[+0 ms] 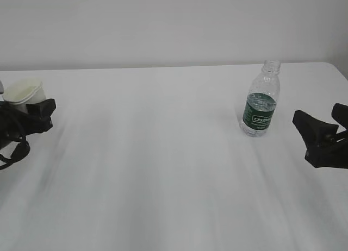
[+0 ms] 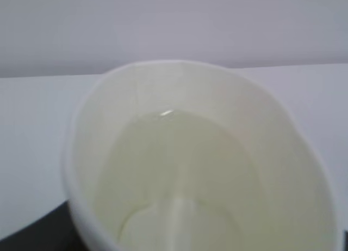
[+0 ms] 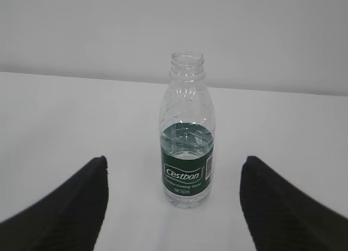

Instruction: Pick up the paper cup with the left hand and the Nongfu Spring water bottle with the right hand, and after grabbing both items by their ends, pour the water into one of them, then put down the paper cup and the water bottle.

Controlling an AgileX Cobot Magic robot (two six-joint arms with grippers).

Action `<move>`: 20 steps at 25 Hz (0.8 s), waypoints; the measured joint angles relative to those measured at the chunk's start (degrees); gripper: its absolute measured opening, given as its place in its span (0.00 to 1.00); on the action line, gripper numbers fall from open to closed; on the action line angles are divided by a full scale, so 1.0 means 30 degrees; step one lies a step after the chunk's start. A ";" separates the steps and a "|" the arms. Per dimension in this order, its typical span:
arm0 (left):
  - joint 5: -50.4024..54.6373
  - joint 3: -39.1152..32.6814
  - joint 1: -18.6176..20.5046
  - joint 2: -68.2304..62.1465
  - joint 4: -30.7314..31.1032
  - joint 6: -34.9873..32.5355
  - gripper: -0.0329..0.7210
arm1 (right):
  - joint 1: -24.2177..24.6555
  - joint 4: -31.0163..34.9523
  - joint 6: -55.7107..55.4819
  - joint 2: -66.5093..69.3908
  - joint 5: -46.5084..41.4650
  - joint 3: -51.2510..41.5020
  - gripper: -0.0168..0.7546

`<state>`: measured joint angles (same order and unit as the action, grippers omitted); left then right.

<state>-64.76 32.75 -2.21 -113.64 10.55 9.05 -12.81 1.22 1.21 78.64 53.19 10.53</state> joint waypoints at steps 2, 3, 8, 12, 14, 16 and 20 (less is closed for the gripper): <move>0.0035 0.0000 0.0000 -0.0237 0.0000 0.0000 0.64 | 0.0000 0.0000 0.0000 0.0000 0.0033 0.0000 0.77; 0.0035 0.0000 0.0000 -0.0319 0.0000 0.0000 0.64 | 0.0000 0.0000 0.0000 0.0000 0.0033 0.0000 0.77; -0.0004 0.0985 0.0000 -0.1228 0.0000 0.0000 0.64 | 0.0000 0.0000 0.0000 0.0000 0.0033 0.0000 0.77; -0.0004 0.1921 0.0000 -0.2109 0.0000 0.0000 0.63 | 0.0000 0.0000 0.0000 0.0000 0.0033 0.0000 0.77; -0.0004 0.2392 0.0000 -0.2514 0.0000 0.0000 0.62 | 0.0000 0.0000 0.0000 0.0000 0.0033 0.0000 0.77; -0.0004 0.2820 0.0000 -0.2945 0.0120 0.0000 0.62 | 0.0000 0.0000 0.0000 0.0000 0.0033 0.0000 0.77; -0.0004 0.3381 0.0000 -0.3682 0.0498 0.0000 0.62 | 0.0000 0.0000 0.0000 0.0000 0.0033 0.0000 0.76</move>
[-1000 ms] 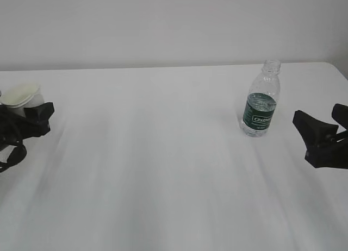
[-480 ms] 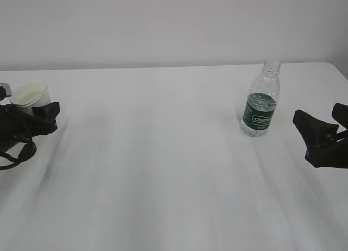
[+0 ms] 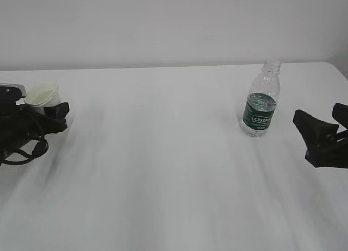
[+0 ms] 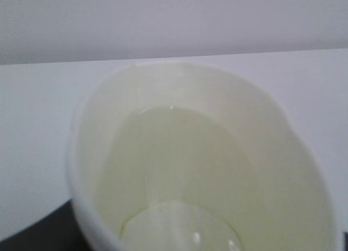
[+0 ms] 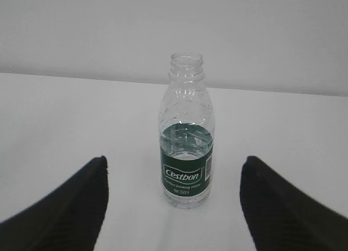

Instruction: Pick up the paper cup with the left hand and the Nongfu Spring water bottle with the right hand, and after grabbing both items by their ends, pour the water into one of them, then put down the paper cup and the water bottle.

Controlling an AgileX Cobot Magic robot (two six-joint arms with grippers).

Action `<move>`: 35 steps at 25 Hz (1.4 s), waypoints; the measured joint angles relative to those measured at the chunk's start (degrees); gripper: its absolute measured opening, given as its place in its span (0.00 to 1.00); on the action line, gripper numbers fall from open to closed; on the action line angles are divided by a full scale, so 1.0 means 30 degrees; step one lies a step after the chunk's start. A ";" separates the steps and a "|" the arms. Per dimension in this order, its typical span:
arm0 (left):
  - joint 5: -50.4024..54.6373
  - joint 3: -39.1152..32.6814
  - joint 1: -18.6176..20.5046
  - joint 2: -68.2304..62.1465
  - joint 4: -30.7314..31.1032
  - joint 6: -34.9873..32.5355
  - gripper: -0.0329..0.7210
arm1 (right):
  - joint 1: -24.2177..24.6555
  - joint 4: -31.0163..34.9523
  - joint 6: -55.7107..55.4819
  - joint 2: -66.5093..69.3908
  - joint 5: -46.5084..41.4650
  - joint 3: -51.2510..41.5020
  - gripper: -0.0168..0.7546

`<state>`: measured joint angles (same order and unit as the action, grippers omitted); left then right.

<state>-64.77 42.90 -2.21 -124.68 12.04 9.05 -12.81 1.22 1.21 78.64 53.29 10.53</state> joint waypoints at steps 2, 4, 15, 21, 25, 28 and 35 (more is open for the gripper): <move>0.0000 0.0099 0.0000 -0.0227 0.0070 0.0000 0.62 | 0.0000 0.0000 0.0000 0.0000 0.0000 0.0000 0.76; 0.0000 0.0094 0.0000 -0.0465 0.0077 0.0000 0.62 | 0.0000 0.0000 0.0000 0.0000 0.0000 0.0000 0.76; -0.0174 0.0186 0.0000 -0.1038 0.0488 -0.0043 0.62 | 0.0000 0.0000 0.0000 0.0000 0.0000 0.0000 0.76; -0.0174 0.0186 0.0000 -0.1038 0.0643 -0.0043 0.72 | 0.0000 0.0000 0.0000 0.0000 0.0000 0.0000 0.76; -0.0174 0.0186 0.0000 -0.1038 0.0643 -0.0043 0.77 | 0.0000 0.0000 0.0000 0.0000 0.0000 0.0000 0.76; -0.0185 0.0186 0.0000 -0.1038 0.0643 -0.0043 0.82 | 0.0000 0.0000 0.0000 0.0000 0.0000 0.0000 0.76; -0.0249 -0.0255 0.0000 -0.1038 0.0902 -0.0043 0.85 | 0.0000 0.0000 0.0000 0.0000 0.0000 0.0000 0.76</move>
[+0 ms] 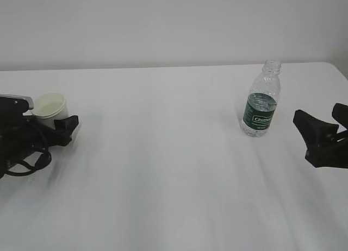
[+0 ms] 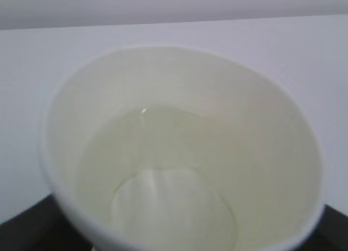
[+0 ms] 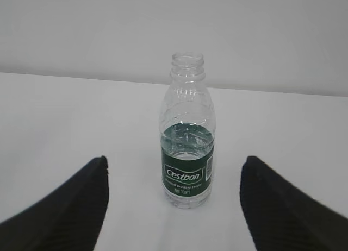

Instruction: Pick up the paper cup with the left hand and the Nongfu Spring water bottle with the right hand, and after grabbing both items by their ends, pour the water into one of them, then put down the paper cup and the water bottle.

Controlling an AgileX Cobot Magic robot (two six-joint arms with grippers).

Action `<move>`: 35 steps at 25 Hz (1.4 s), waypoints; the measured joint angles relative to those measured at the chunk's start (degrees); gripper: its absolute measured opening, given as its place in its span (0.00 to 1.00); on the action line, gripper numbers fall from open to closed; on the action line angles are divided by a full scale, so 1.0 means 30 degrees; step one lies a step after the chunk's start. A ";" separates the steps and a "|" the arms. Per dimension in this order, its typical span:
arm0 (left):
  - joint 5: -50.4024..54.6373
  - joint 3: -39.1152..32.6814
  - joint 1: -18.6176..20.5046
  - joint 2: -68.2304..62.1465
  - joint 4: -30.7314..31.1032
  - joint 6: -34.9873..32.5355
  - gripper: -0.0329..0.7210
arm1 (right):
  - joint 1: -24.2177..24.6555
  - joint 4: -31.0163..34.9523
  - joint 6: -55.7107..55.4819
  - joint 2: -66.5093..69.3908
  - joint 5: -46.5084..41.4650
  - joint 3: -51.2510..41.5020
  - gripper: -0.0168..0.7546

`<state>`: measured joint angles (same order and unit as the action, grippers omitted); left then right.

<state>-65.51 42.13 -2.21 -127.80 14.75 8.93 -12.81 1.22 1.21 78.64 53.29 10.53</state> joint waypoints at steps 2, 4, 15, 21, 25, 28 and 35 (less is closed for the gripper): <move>0.0000 -0.0315 0.0000 0.0111 0.0000 0.0000 0.85 | 0.0000 0.0000 0.0000 0.0000 0.0000 0.0000 0.76; 0.0000 -0.0657 0.0000 0.0261 0.0000 0.0000 0.85 | 0.0000 0.0000 0.0000 0.0000 0.0000 0.0000 0.76; 0.0000 -0.3488 0.0000 0.2209 0.0138 0.0000 0.83 | 0.0000 0.0000 0.0000 0.0000 0.0000 0.0000 0.76; -0.0040 -0.5154 0.0000 0.3148 0.0256 0.0000 0.83 | 0.0000 0.0000 0.0000 0.0000 0.0000 0.0000 0.76; -0.0040 -0.6133 0.0000 0.4301 0.0314 0.0957 0.83 | 0.0000 0.0000 0.0000 0.0000 0.0424 0.0000 0.76; -0.0040 -0.6703 0.0000 0.5311 0.0870 0.2032 0.83 | 0.0000 0.0000 0.0000 0.0000 0.1154 0.0000 0.76; -0.0040 -0.7183 0.0000 0.7766 0.5030 0.3060 0.80 | 0.0000 -0.0035 0.0307 0.0000 0.1105 0.0000 0.76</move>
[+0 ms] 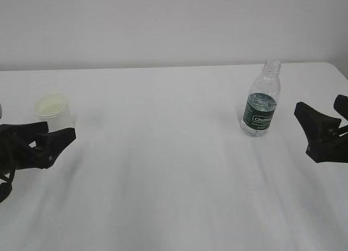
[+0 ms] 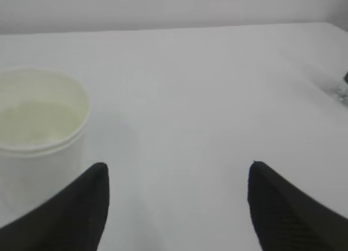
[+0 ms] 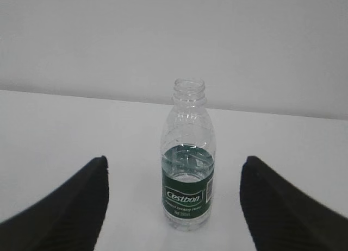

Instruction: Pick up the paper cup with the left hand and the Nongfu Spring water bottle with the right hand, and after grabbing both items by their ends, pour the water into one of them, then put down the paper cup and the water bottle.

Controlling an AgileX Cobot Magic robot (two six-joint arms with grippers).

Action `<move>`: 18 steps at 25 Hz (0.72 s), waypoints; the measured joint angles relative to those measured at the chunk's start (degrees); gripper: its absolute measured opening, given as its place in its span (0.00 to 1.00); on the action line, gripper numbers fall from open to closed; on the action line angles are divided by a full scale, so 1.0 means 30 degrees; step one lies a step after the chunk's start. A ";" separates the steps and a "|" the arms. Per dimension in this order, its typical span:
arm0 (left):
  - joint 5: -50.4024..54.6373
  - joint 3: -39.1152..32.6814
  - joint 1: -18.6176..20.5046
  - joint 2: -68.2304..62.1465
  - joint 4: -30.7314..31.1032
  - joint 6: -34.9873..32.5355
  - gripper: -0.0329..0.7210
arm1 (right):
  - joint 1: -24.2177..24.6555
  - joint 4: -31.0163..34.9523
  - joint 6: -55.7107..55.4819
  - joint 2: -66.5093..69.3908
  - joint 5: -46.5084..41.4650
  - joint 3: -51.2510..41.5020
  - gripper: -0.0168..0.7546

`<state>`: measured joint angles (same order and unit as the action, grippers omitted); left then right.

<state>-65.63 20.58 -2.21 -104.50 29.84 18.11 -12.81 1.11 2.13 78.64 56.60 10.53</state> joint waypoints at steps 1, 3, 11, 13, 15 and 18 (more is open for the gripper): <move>0.0000 -0.0039 0.0000 0.0349 0.0260 0.0038 0.79 | 0.0000 0.0000 0.0043 0.0000 -0.0364 0.0000 0.76; 0.0000 -0.0042 0.0000 0.0926 0.0465 0.0113 0.79 | 0.0000 0.0038 0.0127 0.0000 -0.1248 0.0000 0.76; 0.0000 -0.0144 0.0000 0.2788 0.0565 0.0854 0.77 | 0.0000 0.0038 0.0174 0.0000 -0.1859 0.0000 0.76; 0.0000 -0.0144 0.0000 0.3352 0.0422 0.0988 0.76 | 0.0000 0.0003 0.0174 0.0000 -0.1737 0.0000 0.76; 0.0000 -0.0144 0.0000 0.3865 -0.0064 0.1322 0.75 | 0.0000 0.0003 0.0174 0.0000 -0.1699 0.0000 0.76; 0.0000 -0.0156 0.0000 0.4720 -0.0856 0.1672 0.75 | 0.0000 -0.0124 0.0174 0.0000 -0.1665 0.0129 0.76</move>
<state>-65.63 20.12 -2.21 -90.34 27.27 23.12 -12.81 0.74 2.65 78.64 51.61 10.92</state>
